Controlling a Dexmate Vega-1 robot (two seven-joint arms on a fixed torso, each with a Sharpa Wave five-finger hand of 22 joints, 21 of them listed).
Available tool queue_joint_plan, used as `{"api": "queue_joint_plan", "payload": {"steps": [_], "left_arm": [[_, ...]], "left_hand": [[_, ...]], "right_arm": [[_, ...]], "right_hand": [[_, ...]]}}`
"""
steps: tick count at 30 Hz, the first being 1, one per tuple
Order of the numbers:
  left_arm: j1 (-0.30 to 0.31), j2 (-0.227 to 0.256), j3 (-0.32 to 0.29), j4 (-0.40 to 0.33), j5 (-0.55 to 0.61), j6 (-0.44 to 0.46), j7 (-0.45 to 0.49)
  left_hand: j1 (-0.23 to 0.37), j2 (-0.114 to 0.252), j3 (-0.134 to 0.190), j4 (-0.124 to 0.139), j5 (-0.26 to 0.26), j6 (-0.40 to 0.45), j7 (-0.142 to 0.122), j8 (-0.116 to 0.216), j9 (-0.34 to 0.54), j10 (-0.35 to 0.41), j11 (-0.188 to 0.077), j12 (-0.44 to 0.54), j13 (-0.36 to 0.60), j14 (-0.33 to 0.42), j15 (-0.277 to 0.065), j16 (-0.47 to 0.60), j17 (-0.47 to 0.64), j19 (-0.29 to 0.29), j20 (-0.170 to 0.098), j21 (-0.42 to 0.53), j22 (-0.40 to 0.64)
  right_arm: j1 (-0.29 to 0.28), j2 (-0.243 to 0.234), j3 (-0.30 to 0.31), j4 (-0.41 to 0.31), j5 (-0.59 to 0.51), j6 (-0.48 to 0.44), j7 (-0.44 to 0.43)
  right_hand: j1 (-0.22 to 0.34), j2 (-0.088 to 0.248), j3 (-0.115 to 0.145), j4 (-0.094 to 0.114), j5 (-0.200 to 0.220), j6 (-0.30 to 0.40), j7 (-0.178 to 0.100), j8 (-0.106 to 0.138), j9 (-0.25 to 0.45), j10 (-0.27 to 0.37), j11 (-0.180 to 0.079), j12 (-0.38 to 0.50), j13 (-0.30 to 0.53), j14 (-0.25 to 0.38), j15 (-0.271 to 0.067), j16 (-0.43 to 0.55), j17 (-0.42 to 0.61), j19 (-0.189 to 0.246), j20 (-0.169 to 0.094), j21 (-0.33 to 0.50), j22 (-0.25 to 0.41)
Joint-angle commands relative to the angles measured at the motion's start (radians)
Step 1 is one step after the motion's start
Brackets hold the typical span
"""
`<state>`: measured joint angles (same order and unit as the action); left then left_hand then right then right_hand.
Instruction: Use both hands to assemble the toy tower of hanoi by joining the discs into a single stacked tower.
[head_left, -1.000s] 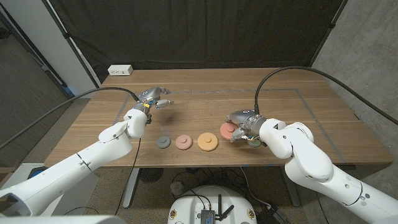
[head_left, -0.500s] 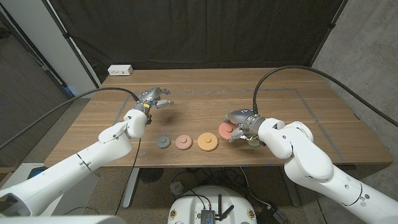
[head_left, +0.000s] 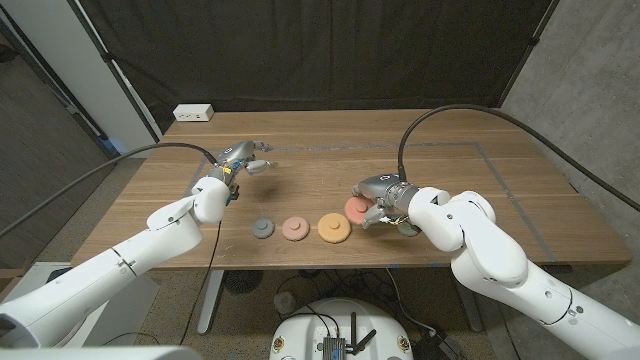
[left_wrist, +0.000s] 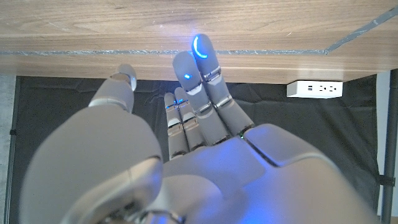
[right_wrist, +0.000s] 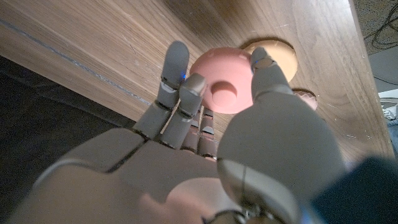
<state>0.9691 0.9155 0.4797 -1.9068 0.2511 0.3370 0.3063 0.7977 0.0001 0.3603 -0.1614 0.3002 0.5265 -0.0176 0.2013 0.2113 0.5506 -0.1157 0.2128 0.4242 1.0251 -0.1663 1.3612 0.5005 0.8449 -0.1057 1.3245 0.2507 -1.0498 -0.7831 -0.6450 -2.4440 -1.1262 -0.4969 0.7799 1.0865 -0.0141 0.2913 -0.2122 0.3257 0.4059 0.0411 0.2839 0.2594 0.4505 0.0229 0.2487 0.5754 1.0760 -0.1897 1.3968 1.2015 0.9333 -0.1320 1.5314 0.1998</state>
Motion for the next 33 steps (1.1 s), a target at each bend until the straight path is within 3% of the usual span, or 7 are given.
{"api": "queue_joint_plan", "payload": {"steps": [1, 33], "left_arm": [[0.026, 0.024, -0.043, 0.061, -0.048, -0.124, 0.011], [0.059, 0.012, -0.054, 0.104, -0.056, -0.205, 0.031]], "left_hand": [[-0.001, 0.000, 0.007, -0.004, 0.003, 0.008, 0.000, 0.000, 0.003, 0.008, -0.001, 0.000, 0.005, -0.003, -0.053, 0.006, -0.001, -0.005, -0.101, 0.011, 0.000], [0.002, 0.002, 0.013, -0.004, 0.002, 0.026, 0.000, 0.004, 0.003, 0.026, -0.005, 0.003, 0.003, 0.018, -0.053, 0.022, 0.001, 0.006, -0.101, 0.034, -0.012]], "right_arm": [[0.041, 0.036, -0.029, 0.031, 0.011, 0.054, 0.013], [0.159, 0.116, -0.117, 0.114, 0.011, 0.133, 0.068]], "right_hand": [[0.082, 0.077, 0.053, 0.046, 0.006, 0.090, -0.083, 0.004, 0.005, 0.160, -0.152, 0.006, 0.037, 0.012, -0.030, -0.007, 0.003, 0.009, -0.087, 0.003, 0.002], [0.082, 0.075, 0.056, 0.052, 0.007, 0.098, -0.082, -0.001, 0.012, 0.169, -0.156, 0.001, 0.055, 0.027, -0.030, -0.020, 0.003, 0.017, -0.087, 0.005, 0.001]]}}
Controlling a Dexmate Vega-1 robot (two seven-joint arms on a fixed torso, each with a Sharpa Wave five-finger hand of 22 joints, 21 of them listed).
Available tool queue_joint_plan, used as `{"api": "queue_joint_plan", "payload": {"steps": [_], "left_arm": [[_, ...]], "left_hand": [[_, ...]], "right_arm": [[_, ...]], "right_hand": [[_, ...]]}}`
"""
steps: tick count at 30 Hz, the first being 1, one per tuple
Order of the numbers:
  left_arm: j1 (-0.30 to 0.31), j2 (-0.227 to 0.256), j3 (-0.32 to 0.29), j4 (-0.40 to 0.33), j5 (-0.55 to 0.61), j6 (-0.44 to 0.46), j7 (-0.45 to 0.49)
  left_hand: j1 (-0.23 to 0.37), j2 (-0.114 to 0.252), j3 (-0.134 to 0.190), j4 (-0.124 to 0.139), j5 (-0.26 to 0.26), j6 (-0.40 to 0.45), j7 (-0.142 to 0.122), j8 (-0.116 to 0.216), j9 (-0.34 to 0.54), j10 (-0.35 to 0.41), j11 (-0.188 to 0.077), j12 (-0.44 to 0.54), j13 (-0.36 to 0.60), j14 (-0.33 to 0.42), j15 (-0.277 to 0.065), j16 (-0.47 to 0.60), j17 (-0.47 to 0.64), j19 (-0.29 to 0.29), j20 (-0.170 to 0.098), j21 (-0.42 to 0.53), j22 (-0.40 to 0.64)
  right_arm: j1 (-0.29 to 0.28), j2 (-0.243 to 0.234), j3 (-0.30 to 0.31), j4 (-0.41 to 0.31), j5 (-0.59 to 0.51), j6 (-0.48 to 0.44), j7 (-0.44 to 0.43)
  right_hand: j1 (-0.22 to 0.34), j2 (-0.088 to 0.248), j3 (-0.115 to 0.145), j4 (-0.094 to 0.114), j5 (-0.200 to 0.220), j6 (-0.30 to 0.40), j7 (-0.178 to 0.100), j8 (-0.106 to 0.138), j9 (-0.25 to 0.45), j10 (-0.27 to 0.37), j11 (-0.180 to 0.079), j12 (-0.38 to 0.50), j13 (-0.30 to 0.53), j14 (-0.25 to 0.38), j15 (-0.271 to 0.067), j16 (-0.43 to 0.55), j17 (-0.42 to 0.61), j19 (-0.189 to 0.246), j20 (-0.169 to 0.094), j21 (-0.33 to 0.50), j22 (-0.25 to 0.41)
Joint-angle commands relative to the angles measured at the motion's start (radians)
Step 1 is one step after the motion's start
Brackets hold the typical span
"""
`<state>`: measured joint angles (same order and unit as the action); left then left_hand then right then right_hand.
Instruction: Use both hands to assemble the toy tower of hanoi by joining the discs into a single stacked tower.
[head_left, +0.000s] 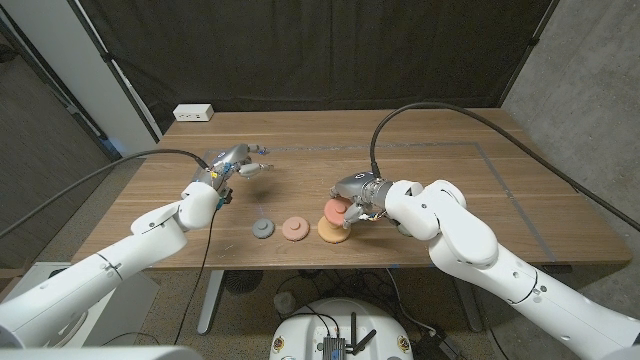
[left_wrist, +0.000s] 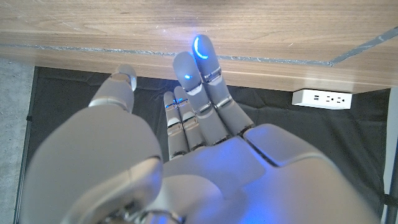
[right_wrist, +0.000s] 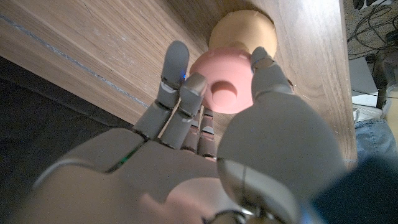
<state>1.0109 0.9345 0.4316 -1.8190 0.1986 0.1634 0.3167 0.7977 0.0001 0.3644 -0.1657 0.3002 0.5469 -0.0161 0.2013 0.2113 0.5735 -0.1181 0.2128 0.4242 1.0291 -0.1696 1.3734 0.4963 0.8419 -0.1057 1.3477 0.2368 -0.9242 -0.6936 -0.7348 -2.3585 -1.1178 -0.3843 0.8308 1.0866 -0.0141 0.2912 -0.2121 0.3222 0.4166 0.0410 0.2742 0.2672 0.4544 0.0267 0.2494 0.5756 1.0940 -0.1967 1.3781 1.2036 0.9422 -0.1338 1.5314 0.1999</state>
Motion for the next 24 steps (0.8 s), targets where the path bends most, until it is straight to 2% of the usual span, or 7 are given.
{"api": "queue_joint_plan", "payload": {"steps": [1, 24], "left_arm": [[0.018, -0.008, -0.007, 0.018, -0.004, -0.036, 0.023], [0.026, -0.017, -0.015, 0.042, -0.008, -0.078, 0.032]], "left_hand": [[0.002, 0.002, 0.009, 0.000, 0.002, 0.006, -0.001, 0.004, 0.003, 0.003, -0.003, 0.003, 0.003, 0.015, -0.050, 0.010, 0.005, 0.009, -0.102, 0.012, 0.001], [0.001, 0.000, 0.013, 0.001, 0.001, 0.005, 0.001, 0.002, 0.003, 0.008, 0.000, 0.004, 0.005, 0.018, -0.050, 0.013, 0.002, 0.003, -0.101, 0.025, -0.007]], "right_arm": [[0.036, 0.028, -0.030, 0.030, 0.002, 0.021, 0.020], [0.063, 0.062, -0.067, 0.083, 0.008, -0.021, 0.043]], "right_hand": [[0.082, 0.075, 0.056, 0.052, 0.011, 0.087, -0.082, 0.008, 0.004, 0.165, -0.159, 0.000, 0.055, 0.010, -0.023, -0.001, 0.002, 0.008, -0.085, 0.004, 0.000], [0.082, 0.075, 0.060, 0.052, 0.012, 0.091, -0.080, 0.003, 0.008, 0.170, -0.157, -0.007, 0.060, 0.016, -0.024, -0.011, 0.002, 0.010, -0.086, 0.004, 0.000]]}}
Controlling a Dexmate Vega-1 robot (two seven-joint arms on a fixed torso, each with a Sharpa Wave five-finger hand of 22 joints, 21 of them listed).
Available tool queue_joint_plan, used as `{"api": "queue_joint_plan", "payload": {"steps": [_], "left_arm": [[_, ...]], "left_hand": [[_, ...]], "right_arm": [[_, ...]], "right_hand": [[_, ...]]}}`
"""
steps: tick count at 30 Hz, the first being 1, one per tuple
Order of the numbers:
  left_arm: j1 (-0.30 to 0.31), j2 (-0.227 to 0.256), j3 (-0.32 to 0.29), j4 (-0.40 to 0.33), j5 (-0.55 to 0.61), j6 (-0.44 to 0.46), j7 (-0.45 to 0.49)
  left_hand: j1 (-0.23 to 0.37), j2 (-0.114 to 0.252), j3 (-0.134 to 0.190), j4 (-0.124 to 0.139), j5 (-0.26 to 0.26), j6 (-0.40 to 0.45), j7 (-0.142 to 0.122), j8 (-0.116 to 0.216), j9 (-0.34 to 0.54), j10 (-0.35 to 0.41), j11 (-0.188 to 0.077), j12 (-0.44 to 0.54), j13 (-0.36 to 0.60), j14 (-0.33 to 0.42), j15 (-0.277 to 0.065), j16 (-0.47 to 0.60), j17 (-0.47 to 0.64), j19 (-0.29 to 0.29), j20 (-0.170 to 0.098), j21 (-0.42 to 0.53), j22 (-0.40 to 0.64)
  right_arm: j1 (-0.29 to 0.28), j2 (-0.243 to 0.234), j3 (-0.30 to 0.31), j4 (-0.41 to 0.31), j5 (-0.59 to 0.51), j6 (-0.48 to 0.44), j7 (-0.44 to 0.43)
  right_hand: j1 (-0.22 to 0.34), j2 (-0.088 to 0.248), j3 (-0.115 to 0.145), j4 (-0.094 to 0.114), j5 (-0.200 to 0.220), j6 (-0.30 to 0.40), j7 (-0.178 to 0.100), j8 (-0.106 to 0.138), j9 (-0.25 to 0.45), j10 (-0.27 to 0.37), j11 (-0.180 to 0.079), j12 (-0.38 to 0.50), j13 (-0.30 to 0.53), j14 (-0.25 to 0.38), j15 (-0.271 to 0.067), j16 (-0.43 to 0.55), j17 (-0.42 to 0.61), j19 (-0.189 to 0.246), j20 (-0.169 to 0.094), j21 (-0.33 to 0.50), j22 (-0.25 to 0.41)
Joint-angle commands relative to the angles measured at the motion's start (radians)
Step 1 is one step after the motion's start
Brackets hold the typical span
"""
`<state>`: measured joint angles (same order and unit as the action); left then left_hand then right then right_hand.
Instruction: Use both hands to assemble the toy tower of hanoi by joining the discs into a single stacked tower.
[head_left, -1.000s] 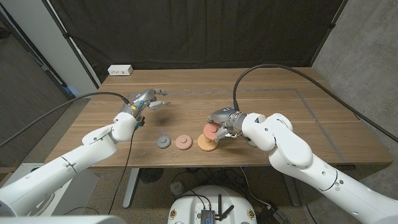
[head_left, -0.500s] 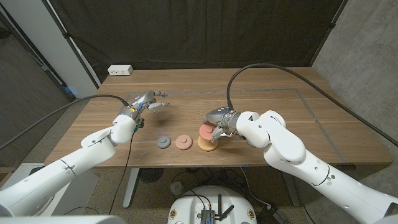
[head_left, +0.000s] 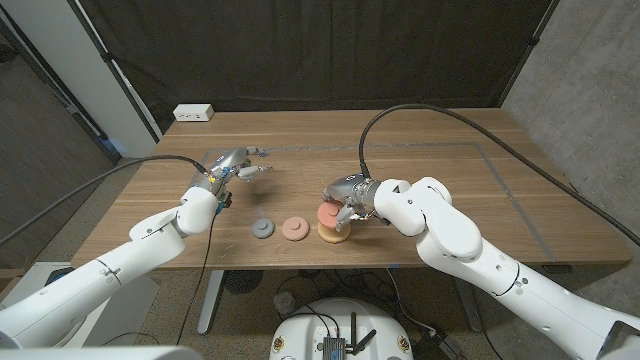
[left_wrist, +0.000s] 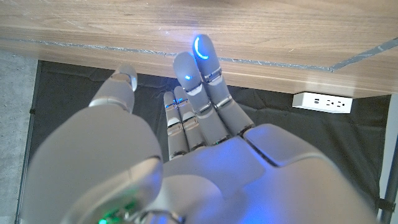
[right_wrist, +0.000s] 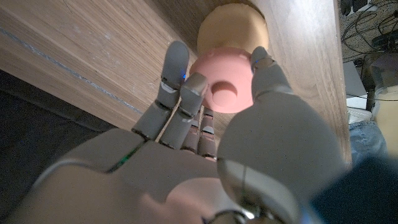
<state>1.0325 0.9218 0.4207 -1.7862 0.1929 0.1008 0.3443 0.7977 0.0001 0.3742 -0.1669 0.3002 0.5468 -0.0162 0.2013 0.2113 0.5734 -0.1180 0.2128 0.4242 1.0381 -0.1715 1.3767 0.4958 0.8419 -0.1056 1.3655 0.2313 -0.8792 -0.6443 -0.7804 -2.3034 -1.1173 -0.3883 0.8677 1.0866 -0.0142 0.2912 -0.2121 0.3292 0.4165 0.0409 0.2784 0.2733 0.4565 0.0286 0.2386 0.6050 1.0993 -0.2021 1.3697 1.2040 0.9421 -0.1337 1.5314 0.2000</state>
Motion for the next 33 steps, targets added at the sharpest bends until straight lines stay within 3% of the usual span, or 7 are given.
{"api": "queue_joint_plan", "payload": {"steps": [1, 33], "left_arm": [[0.006, -0.004, -0.005, 0.008, -0.002, -0.016, 0.006], [0.012, -0.011, -0.018, 0.004, 0.000, -0.021, 0.015]], "left_hand": [[0.001, 0.000, 0.003, 0.002, 0.001, 0.005, 0.001, 0.001, 0.003, 0.009, 0.001, 0.004, 0.004, 0.009, -0.048, 0.009, 0.001, 0.004, -0.102, 0.009, -0.001], [0.001, -0.002, 0.009, 0.002, 0.000, 0.009, 0.000, 0.002, 0.003, 0.012, 0.004, 0.004, 0.006, 0.011, -0.048, 0.014, 0.001, 0.003, -0.102, 0.028, -0.009]], "right_arm": [[0.021, 0.014, -0.025, 0.031, 0.004, -0.017, 0.007], [0.054, 0.025, -0.065, 0.089, -0.040, -0.011, 0.032]], "right_hand": [[0.082, 0.075, 0.060, 0.051, 0.005, 0.091, -0.081, -0.001, 0.002, 0.169, -0.159, 0.004, 0.031, 0.011, -0.018, -0.002, 0.003, 0.010, -0.086, 0.004, 0.000], [0.075, 0.079, 0.065, 0.055, 0.008, 0.095, -0.085, -0.008, 0.007, 0.174, -0.162, -0.004, 0.038, 0.023, -0.018, -0.005, 0.012, 0.008, -0.085, 0.003, 0.000]]}}
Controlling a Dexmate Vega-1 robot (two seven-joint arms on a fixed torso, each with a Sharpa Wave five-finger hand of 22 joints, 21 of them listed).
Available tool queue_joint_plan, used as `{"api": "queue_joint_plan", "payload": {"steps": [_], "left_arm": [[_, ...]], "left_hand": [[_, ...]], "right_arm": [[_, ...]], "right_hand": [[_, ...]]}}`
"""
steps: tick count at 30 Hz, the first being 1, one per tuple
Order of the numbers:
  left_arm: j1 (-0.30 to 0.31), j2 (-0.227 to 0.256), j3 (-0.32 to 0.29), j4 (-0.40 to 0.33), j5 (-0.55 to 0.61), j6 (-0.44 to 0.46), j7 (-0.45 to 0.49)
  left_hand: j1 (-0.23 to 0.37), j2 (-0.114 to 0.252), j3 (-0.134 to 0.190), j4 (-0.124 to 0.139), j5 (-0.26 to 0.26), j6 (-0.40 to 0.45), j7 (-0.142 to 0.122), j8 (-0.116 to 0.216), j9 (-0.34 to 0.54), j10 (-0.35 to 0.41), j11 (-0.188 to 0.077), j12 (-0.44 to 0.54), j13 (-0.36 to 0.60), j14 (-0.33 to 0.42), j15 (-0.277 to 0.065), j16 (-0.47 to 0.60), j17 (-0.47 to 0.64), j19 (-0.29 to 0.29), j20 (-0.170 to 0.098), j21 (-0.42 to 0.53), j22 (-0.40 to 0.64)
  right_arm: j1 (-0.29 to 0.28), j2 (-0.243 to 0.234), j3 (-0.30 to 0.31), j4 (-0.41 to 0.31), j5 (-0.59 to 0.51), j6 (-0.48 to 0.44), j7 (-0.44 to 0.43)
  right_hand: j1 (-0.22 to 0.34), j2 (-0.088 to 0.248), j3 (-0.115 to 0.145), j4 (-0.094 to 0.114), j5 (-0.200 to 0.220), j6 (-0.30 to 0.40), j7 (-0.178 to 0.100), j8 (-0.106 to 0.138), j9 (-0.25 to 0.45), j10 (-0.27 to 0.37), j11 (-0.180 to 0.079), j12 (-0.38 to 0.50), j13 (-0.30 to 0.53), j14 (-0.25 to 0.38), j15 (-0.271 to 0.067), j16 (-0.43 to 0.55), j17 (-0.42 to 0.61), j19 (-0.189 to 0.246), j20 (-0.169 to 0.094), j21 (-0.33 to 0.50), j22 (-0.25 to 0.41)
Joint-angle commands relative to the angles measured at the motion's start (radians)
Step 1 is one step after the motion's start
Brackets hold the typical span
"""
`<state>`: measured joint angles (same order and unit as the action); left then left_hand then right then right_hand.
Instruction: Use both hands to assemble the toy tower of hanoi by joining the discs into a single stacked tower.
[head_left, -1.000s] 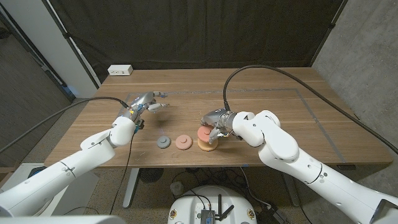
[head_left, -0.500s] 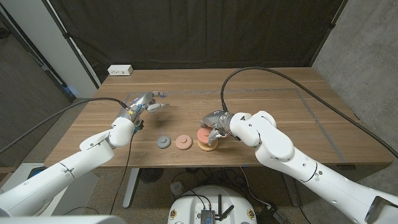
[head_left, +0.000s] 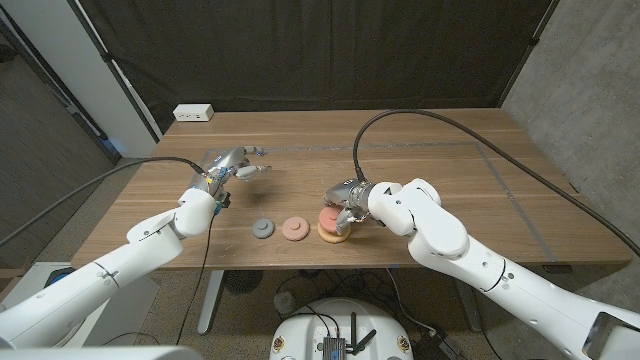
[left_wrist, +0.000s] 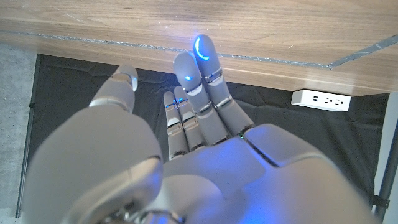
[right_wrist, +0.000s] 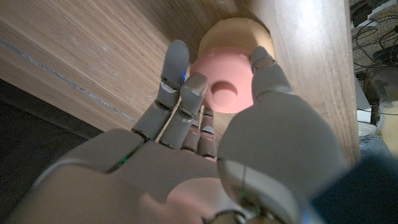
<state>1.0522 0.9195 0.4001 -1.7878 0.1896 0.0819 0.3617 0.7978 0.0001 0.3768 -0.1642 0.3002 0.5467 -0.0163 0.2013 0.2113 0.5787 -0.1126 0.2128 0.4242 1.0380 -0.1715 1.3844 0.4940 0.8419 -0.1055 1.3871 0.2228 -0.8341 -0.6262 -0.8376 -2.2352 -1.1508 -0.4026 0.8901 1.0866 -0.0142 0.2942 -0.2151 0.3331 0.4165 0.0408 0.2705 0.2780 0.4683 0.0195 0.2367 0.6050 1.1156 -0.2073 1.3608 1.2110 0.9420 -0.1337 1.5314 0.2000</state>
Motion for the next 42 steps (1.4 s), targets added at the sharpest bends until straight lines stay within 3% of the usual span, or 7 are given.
{"api": "queue_joint_plan", "payload": {"steps": [1, 10, 25, 42], "left_arm": [[-0.009, -0.010, 0.004, 0.007, 0.003, -0.002, -0.003], [-0.017, -0.018, 0.009, 0.019, 0.002, 0.001, -0.003], [-0.032, -0.023, 0.015, 0.028, 0.003, 0.007, -0.005], [-0.035, -0.028, 0.020, 0.040, -0.007, 0.007, -0.002]], "left_hand": [[0.001, -0.002, 0.007, -0.001, 0.000, 0.009, 0.000, 0.002, 0.003, 0.007, -0.003, 0.004, 0.006, 0.011, -0.048, 0.005, 0.002, 0.002, -0.102, 0.006, -0.001], [0.001, -0.002, 0.009, -0.001, 0.000, 0.010, 0.003, 0.001, 0.003, 0.007, -0.003, 0.004, 0.007, 0.010, -0.048, 0.006, 0.001, 0.000, -0.102, 0.011, -0.005], [-0.003, 0.000, 0.012, 0.001, -0.001, 0.009, 0.004, 0.001, 0.003, 0.006, -0.001, 0.003, 0.008, 0.010, -0.048, 0.008, 0.002, -0.005, -0.101, 0.019, -0.007], [-0.006, 0.001, 0.016, 0.001, -0.001, 0.013, 0.005, 0.001, 0.003, 0.011, -0.002, 0.004, 0.009, 0.008, -0.048, 0.008, 0.001, -0.006, -0.101, 0.026, -0.012]], "right_arm": [[0.012, 0.008, -0.010, 0.024, -0.009, 0.003, 0.015], [0.024, 0.014, -0.021, 0.035, -0.008, 0.010, 0.036], [0.016, 0.021, -0.022, 0.050, -0.009, -0.020, 0.000], [0.013, 0.017, -0.023, 0.011, -0.056, -0.002, 0.019]], "right_hand": [[0.074, 0.079, 0.063, 0.058, 0.004, 0.096, -0.086, 0.000, 0.002, 0.164, -0.153, -0.002, 0.038, 0.007, -0.012, 0.004, 0.006, 0.008, -0.085, 0.003, 0.000], [0.072, 0.082, 0.065, 0.059, 0.006, 0.094, -0.085, -0.002, 0.003, 0.164, -0.153, -0.004, 0.040, 0.004, -0.012, 0.000, 0.004, 0.006, -0.086, 0.002, 0.000], [0.070, 0.080, 0.066, 0.056, 0.006, 0.091, -0.080, -0.007, 0.005, 0.159, -0.144, -0.010, 0.041, -0.008, -0.014, -0.020, -0.010, 0.002, -0.086, -0.004, -0.007], [0.071, 0.078, 0.066, 0.054, 0.005, 0.092, -0.080, -0.011, 0.006, 0.163, -0.148, -0.011, 0.046, -0.007, -0.014, -0.034, -0.013, 0.004, -0.087, -0.008, -0.010]]}}
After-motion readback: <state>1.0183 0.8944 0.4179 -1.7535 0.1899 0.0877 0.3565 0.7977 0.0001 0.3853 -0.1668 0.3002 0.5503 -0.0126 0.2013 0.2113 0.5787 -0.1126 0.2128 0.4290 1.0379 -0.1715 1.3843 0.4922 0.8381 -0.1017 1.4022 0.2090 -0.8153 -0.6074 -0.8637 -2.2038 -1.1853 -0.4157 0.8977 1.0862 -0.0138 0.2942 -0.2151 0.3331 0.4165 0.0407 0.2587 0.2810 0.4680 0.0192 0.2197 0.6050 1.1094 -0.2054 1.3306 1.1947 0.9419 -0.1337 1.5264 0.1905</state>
